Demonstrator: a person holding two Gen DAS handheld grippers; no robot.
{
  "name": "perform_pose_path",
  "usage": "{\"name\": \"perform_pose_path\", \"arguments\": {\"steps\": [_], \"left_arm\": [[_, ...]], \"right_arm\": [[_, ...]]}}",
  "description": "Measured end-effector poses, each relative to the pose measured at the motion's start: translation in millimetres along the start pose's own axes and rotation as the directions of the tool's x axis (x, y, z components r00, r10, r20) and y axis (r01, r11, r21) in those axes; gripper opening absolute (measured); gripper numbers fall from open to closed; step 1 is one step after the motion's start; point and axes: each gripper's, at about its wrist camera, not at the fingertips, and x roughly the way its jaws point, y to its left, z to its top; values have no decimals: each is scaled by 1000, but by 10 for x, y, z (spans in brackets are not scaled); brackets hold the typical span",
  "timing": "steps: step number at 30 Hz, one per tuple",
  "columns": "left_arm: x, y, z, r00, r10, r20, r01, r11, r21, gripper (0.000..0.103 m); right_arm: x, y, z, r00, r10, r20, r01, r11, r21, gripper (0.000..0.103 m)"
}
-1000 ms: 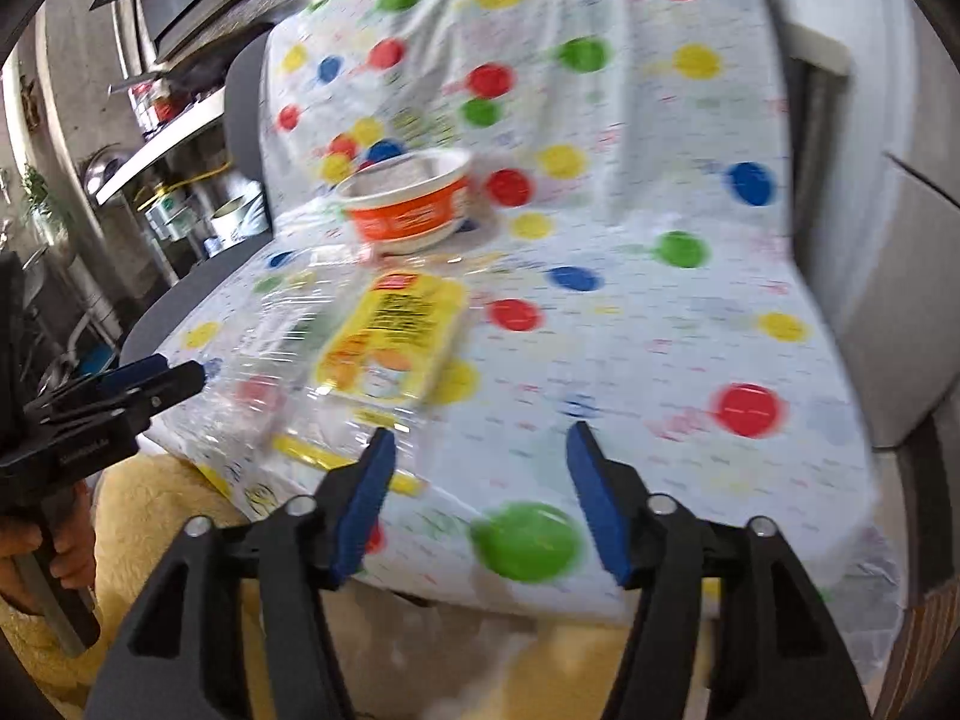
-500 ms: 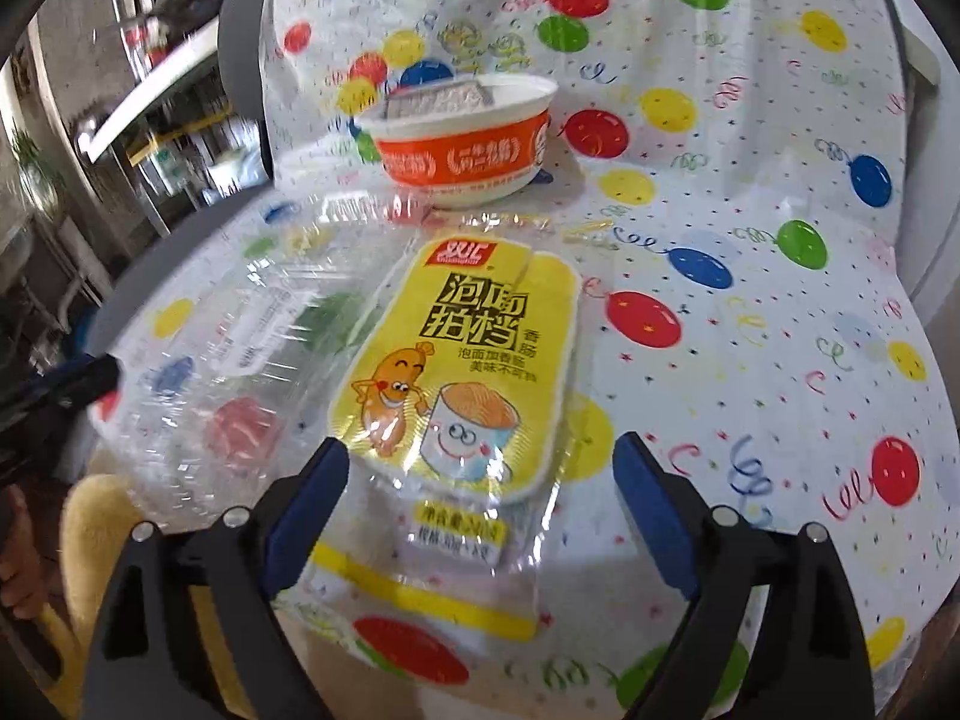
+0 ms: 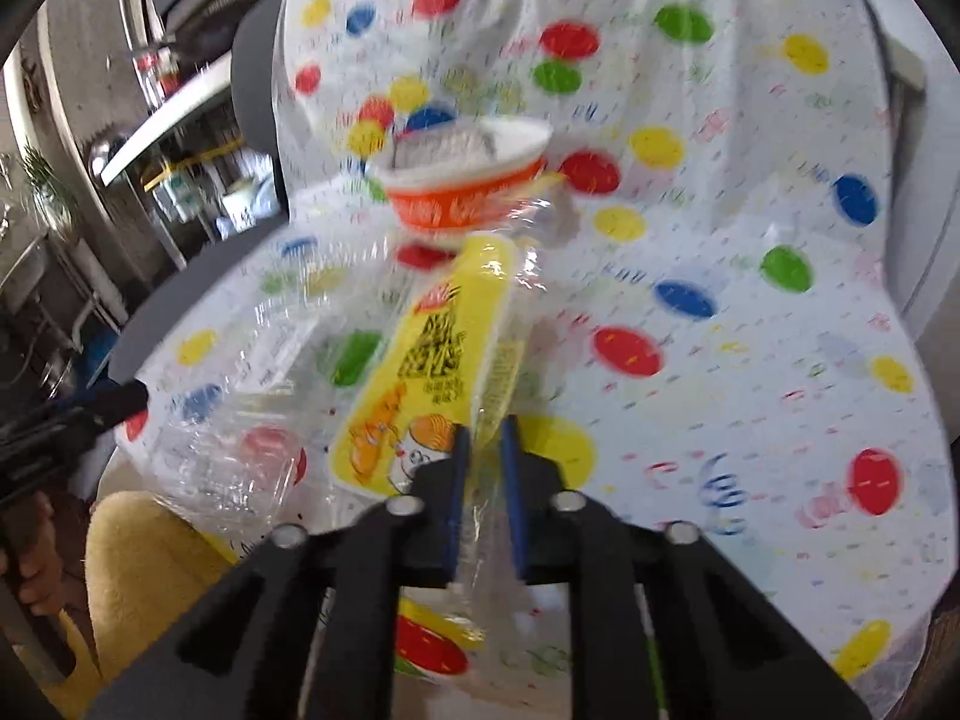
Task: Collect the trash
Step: 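Grasp the yellow sausage packet with the right gripper while the left grasps the clear plastic box, then carry box and packet over the trash bag and open both grippers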
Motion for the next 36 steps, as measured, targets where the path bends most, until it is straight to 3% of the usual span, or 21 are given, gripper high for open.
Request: {"name": "perform_pose_path", "arguments": {"steps": [5,10,13,18,20,21,22,30,33,36], "left_arm": [[56,9,48,1000,-20,-14,20,1000,-12,71],[298,50,141,997,-72,-42,70,997,-44,66],[476,94,236,994,-88,-69,83,994,-73,50],[810,112,325,990,-26,-137,19,998,-51,27],[872,114,315,986,-56,-158,48,997,-54,20],[866,101,315,985,-75,-158,69,997,-45,9],[854,97,320,983,-94,-159,88,995,-45,9],[322,75,347,988,-146,-48,142,987,-75,5],[131,7,324,980,-200,-9,198,974,-108,5],[-10,-137,298,980,-195,39,198,975,-104,5]], "right_arm": [[-421,-211,50,990,-106,95,108,994,-15,6],[-462,-461,-3,990,-107,90,103,994,48,6],[-400,-497,-70,993,-97,69,93,994,56,6],[-374,-453,-102,994,-93,61,90,995,42,6],[-375,-442,-102,994,-92,63,90,995,40,6],[-378,-446,-100,994,-90,63,88,995,42,6],[-380,-450,-98,994,-90,65,87,995,46,6],[-475,-483,-80,992,-83,95,77,995,63,6],[-550,-502,-81,991,-77,111,69,995,75,6],[-637,-529,-86,990,-80,119,70,994,88,6]]}}
